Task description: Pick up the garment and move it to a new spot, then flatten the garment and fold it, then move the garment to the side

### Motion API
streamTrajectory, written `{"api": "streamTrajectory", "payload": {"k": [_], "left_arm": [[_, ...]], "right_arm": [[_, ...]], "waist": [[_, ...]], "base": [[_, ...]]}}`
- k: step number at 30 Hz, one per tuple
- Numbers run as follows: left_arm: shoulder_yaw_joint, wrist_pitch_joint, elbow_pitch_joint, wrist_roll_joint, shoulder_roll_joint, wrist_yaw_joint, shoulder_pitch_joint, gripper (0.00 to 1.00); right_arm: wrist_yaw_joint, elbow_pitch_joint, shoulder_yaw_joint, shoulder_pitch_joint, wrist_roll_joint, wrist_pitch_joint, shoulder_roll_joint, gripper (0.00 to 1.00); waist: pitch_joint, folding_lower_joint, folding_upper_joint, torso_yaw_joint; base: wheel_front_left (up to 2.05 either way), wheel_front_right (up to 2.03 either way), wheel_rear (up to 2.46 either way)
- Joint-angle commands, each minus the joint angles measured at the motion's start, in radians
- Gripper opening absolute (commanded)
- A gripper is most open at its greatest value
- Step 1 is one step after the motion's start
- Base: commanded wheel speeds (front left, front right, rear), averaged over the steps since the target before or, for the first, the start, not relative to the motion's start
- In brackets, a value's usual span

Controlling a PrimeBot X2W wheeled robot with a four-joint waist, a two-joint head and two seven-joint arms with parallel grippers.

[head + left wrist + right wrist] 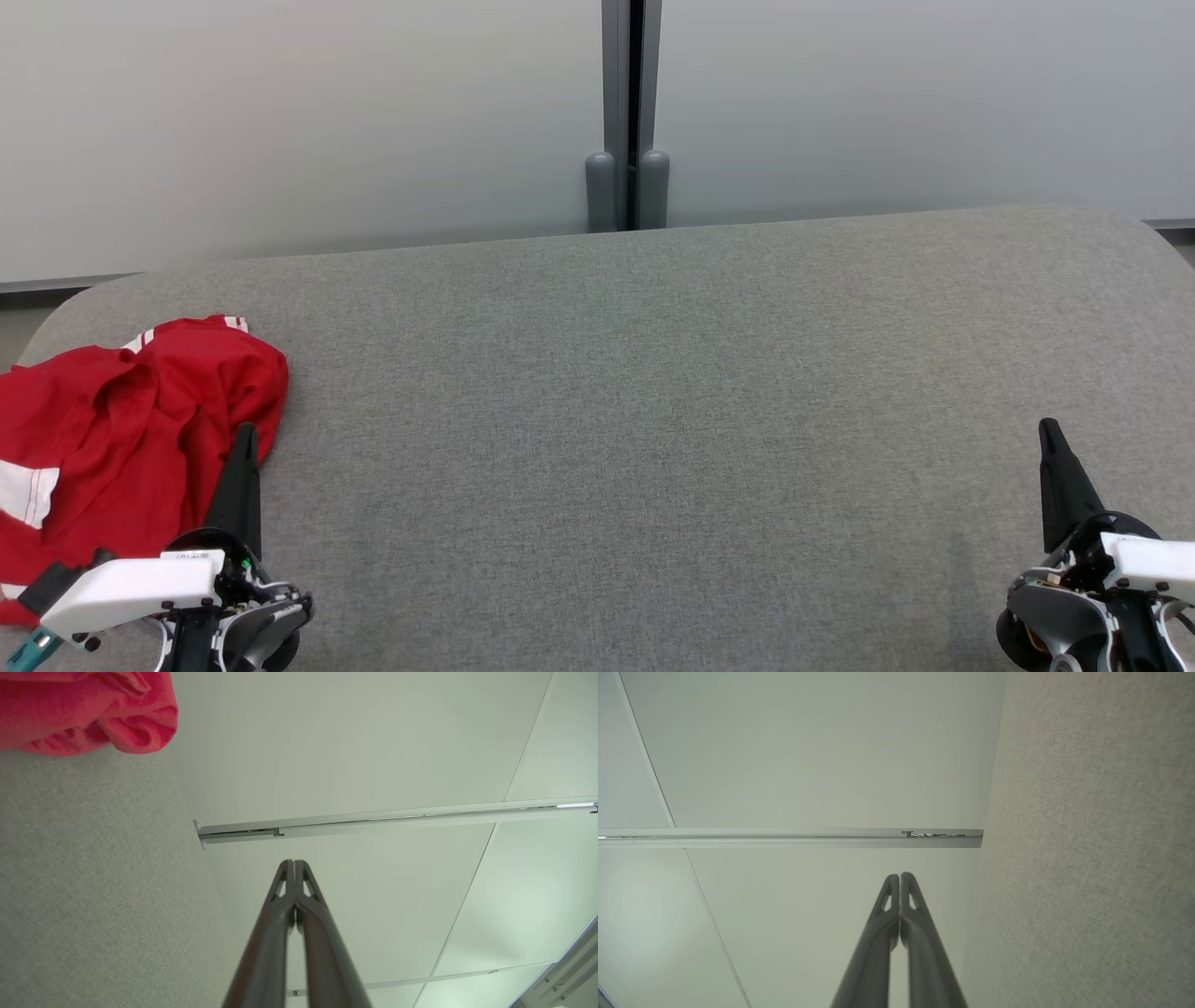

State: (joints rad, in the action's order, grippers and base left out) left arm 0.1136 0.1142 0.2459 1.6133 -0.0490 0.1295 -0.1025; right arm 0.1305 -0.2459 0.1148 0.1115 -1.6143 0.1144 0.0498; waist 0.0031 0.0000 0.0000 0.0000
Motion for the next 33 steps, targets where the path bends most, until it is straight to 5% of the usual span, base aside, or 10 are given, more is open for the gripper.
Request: {"api": "streamTrajectory", "payload": {"k": [1,9,10,25,33], "left_arm": [[0.002,0.002,-0.002,-0.001,-0.003,0.003,-0.011,0.00],[0.002,0.002,-0.002,-0.001,-0.003,0.003,-0.011,0.00],[0.000,0.000,0.000,0.000,0.000,0.000,0.000,1.00],[-0.015,-0.056,-0.015,-0.037,0.008,0.000,0.035,1.00],[0.020,-0.092,-0.053,-0.096,0.006,0.000,0.029,1.00]], "right_arm": [[0.000,0.003,0.000,-0.007,0.003,0.002,0.001,0.00],[0.000,0.003,0.000,-0.007,0.003,0.002,0.001,0.00],[0.000,0.000,0.000,0.000,0.000,0.000,0.000,1.00],[0.000,0.008,-0.012,-0.025,0.054,-0.056,-0.006,1.00],[0.000,0.037,-0.006,-0.013,0.175,-0.093,-0.005,1.00]], "waist": [[0.000,0.0000,0.0000,0.000],[0.000,0.0000,0.0000,0.000],[0.000,0.0000,0.0000,0.000],[0.002,0.0000,0.0000,-0.002],[0.003,0.0000,0.0000,-0.004]], "base": [[0.00,0.00,0.00],[0.00,0.00,0.00],[0.00,0.00,0.00],[0.00,0.00,0.00],[0.00,0.00,0.00]]}}
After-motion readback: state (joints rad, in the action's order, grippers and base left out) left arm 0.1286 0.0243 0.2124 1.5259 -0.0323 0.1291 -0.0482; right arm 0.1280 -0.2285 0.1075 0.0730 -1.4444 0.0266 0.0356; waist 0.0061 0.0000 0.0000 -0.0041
